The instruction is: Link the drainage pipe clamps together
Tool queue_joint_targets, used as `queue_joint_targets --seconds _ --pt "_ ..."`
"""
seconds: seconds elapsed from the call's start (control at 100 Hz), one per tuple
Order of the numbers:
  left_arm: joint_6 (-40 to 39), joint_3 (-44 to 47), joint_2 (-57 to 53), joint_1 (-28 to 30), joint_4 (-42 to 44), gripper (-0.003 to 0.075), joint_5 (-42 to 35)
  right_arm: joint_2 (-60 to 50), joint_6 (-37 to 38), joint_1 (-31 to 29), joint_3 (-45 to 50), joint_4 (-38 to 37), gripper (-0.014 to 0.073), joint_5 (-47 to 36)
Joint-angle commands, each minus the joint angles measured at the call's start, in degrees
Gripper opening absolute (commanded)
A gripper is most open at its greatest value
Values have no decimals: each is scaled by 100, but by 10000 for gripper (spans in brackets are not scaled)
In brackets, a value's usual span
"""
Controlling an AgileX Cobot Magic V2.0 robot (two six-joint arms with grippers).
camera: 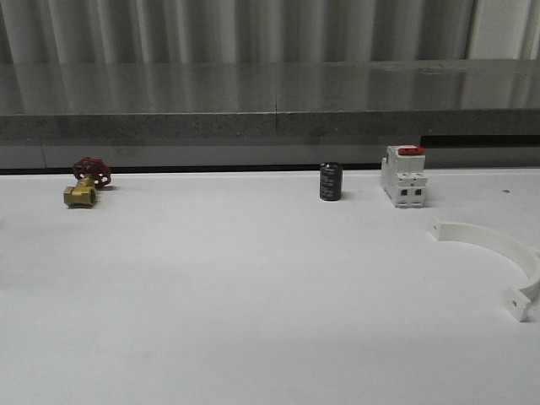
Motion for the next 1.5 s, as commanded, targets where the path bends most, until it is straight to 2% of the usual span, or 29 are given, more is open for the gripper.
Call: queue_joint_targets --seconds 0.0,0.15,0.25,0.43,0.58,0.67,0.9,1.18,1.29,1.49 --pt "3 -157 -253 3 -50 297 -87 -112 -59 1 -98 0 -67 -468" --pt "3 -157 -253 3 -50 79 -46 -112 -59 1 -98 0 -67 -468" --pt "3 -157 -265 3 -50 -22 27 -112 -59 1 -98 0 -67 -468" --pt "3 -157 -562 -139 -319 -21 200 -112 -59 1 -98 0 -67 -468" --pt "-121 -157 -1072 -576 -544 -21 482 -112 -59 1 -98 0 -67 -468" --pt "-740 -157 -1315 -927 -600 -21 625 -112 -59 1 -98 0 -67 -468" --pt "-1410 -147 -1382 -2199 -564 -21 640 -112 -59 1 -98 0 -67 -468" --pt "-2854 -147 -1335 -3436 -40 -20 218 -112 -59 1 -98 0 -67 -468" --pt "-3364 -147 -1335 -3718 197 -20 -91 -112 -59 1 -98 0 -67 -468" --pt "-3513 -169 -1269 -3857 197 -20 -263 -112 -59 1 -98 0 -67 -468"
